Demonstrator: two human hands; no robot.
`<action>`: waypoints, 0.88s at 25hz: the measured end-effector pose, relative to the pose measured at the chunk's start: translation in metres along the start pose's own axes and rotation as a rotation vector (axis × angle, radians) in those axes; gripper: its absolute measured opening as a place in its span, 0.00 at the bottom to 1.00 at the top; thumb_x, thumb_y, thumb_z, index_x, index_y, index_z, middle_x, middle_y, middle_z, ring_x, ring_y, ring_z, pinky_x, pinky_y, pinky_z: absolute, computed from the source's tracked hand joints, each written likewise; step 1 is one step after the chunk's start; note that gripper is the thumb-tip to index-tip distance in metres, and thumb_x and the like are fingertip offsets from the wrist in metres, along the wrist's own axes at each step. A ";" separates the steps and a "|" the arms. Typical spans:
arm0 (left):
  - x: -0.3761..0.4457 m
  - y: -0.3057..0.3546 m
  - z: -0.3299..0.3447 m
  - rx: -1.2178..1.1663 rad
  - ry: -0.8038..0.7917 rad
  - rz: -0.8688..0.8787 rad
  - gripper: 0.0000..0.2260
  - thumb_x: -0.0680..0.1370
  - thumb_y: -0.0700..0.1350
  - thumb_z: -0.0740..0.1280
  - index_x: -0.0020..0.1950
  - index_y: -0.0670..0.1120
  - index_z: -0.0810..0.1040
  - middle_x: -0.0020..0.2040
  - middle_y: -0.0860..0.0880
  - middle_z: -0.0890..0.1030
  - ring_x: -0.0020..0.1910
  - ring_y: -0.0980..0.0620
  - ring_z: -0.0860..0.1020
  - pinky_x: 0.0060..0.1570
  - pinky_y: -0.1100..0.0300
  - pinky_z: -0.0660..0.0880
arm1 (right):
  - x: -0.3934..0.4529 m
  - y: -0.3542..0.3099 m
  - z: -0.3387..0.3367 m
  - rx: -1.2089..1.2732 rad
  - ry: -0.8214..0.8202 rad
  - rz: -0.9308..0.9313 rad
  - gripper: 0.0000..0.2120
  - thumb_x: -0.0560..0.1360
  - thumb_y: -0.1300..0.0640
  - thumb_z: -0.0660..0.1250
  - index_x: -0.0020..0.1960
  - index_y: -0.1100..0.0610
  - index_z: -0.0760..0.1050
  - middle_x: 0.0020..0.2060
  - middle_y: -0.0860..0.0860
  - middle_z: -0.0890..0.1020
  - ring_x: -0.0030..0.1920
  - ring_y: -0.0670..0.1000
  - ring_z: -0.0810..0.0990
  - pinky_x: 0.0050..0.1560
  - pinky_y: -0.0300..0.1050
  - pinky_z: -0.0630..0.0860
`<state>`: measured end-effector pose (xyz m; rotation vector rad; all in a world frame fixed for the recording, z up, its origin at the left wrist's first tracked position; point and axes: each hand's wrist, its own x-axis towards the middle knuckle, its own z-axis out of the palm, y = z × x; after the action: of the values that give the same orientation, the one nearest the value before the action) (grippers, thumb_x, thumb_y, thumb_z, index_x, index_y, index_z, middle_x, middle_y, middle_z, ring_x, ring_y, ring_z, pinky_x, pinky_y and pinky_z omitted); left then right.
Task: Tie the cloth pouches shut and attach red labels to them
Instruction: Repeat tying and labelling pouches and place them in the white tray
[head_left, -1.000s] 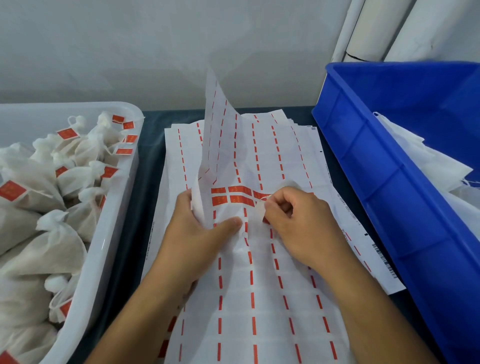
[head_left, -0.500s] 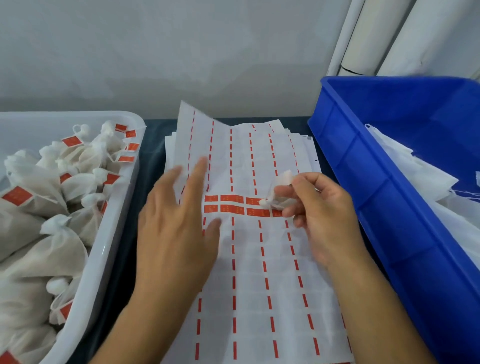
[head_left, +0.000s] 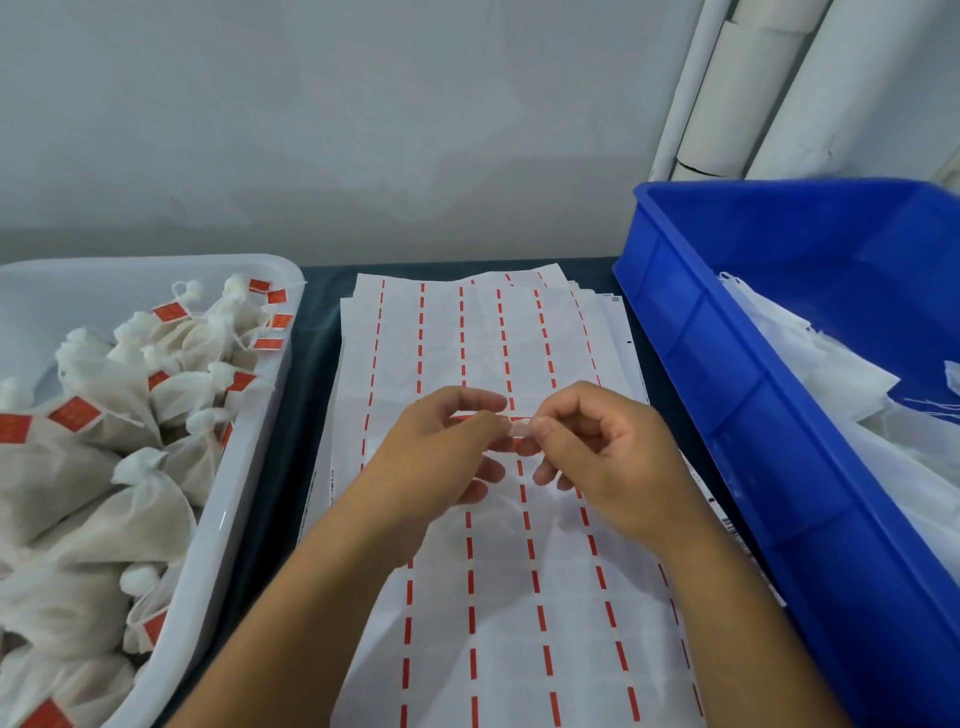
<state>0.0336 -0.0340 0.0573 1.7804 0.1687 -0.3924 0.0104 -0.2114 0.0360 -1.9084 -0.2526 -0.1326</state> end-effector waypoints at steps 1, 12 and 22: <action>0.001 -0.001 0.000 -0.017 0.017 0.005 0.07 0.81 0.48 0.69 0.58 0.58 0.79 0.41 0.56 0.85 0.39 0.54 0.84 0.33 0.66 0.78 | 0.000 0.001 0.002 0.006 0.007 0.002 0.03 0.81 0.51 0.68 0.49 0.47 0.79 0.41 0.40 0.86 0.40 0.48 0.87 0.37 0.37 0.81; 0.005 -0.012 0.027 0.321 0.073 0.110 0.16 0.84 0.53 0.63 0.67 0.70 0.63 0.42 0.61 0.81 0.36 0.66 0.83 0.36 0.64 0.82 | 0.011 0.020 -0.003 0.307 0.578 0.248 0.06 0.78 0.52 0.72 0.54 0.43 0.81 0.45 0.41 0.86 0.42 0.44 0.87 0.36 0.33 0.81; 0.019 -0.016 0.044 0.570 0.174 0.180 0.18 0.83 0.55 0.64 0.73 0.56 0.73 0.67 0.55 0.79 0.61 0.54 0.79 0.62 0.53 0.77 | 0.013 0.023 -0.001 0.321 0.575 0.265 0.05 0.78 0.53 0.72 0.53 0.44 0.81 0.44 0.40 0.86 0.41 0.44 0.86 0.34 0.31 0.78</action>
<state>0.0384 -0.0742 0.0271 2.3722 0.0146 -0.1593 0.0285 -0.2184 0.0178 -1.4949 0.3474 -0.4259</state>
